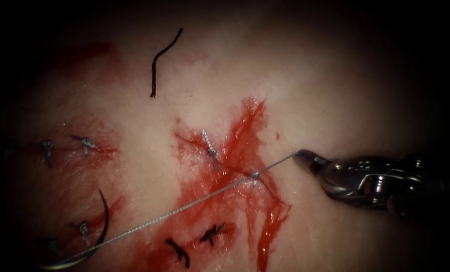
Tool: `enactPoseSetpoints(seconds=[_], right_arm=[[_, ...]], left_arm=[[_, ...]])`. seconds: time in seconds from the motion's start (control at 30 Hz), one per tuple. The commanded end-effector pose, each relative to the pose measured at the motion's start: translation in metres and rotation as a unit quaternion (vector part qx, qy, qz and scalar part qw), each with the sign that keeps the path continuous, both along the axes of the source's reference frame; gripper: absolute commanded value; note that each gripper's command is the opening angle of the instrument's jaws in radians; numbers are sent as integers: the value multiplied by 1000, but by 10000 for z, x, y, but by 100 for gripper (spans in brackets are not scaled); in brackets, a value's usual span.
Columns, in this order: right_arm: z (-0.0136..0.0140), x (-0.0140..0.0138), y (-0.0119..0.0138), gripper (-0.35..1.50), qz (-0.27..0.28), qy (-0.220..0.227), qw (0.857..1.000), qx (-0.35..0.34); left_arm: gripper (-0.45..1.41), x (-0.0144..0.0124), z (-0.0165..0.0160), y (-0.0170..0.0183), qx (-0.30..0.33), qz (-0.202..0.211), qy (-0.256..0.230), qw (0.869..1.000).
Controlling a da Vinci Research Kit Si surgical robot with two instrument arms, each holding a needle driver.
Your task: Wound Closure
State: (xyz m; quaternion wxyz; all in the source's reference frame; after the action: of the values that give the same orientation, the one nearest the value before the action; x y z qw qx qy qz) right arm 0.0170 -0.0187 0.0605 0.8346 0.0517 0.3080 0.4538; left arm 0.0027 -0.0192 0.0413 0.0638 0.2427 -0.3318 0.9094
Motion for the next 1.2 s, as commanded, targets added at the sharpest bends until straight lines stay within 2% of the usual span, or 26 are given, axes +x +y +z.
enactPoseSetpoints(seconds=[0.03,0.07,0.1,0.13,0.17,0.23,0.37,0.43,0.47,0.5,0.53,0.57,0.67,0.8,0.83,0.87,0.9,1.0,1.07,1.2], right_arm=[[-6,14,-6,64,3,42,999,-14],[-11,15,-8,76,5,52,998,-17],[-15,16,-10,83,0,57,998,-16],[-21,16,-12,101,-9,58,998,-19],[-25,16,-13,108,-12,58,998,-19],[-35,15,-12,111,-21,59,998,-22],[-62,12,0,116,-27,65,997,-25],[-75,13,6,110,-22,72,997,-22],[-84,14,10,99,-21,76,997,-23],[-91,15,14,76,-17,82,996,-23],[-97,16,18,36,-10,84,996,-24],[-105,19,24,-32,5,85,996,-31],[-118,25,34,-35,23,108,993,-44],[-117,31,35,-35,20,136,990,-42],[-113,34,34,-35,20,136,990,-43],[-101,46,30,-35,22,150,988,-26],[-90,53,23,-35,12,169,985,-23],[-67,71,5,-35,-29,216,976,-27],[-55,84,-5,-35,-74,261,963,-8],[-43,104,-20,-35,-108,319,941,14]], left_arm=[[-45,-11,11,7,-22,-11,-8,1000],[-45,-16,14,21,-44,-23,-14,999],[-45,-24,18,42,-78,-57,-18,995],[-45,-31,21,60,-103,-80,-22,991],[-45,-41,28,83,-135,-97,-33,985],[-45,-58,41,115,-177,-136,-48,974],[-45,-90,71,165,-215,-197,-91,952],[-45,-108,85,184,-226,-209,-110,945],[-45,-116,89,191,-229,-213,-114,943],[-45,-127,95,200,-232,-220,-115,941],[-45,-134,97,206,-233,-223,-117,939],[-45,-142,99,212,-235,-228,-125,936],[-45,-164,100,237,-255,-245,-159,922],[-45,-186,91,273,-278,-289,-191,896],[-45,-193,88,285,-288,-305,-204,885],[-45,-203,86,299,-304,-328,-222,866],[-45,-209,84,308,-313,-337,-236,856],[-45,-225,78,326,-306,-361,-277,836],[-45,-233,76,334,-301,-369,-285,832],[-45,-244,82,342,-303,-372,-284,830]])
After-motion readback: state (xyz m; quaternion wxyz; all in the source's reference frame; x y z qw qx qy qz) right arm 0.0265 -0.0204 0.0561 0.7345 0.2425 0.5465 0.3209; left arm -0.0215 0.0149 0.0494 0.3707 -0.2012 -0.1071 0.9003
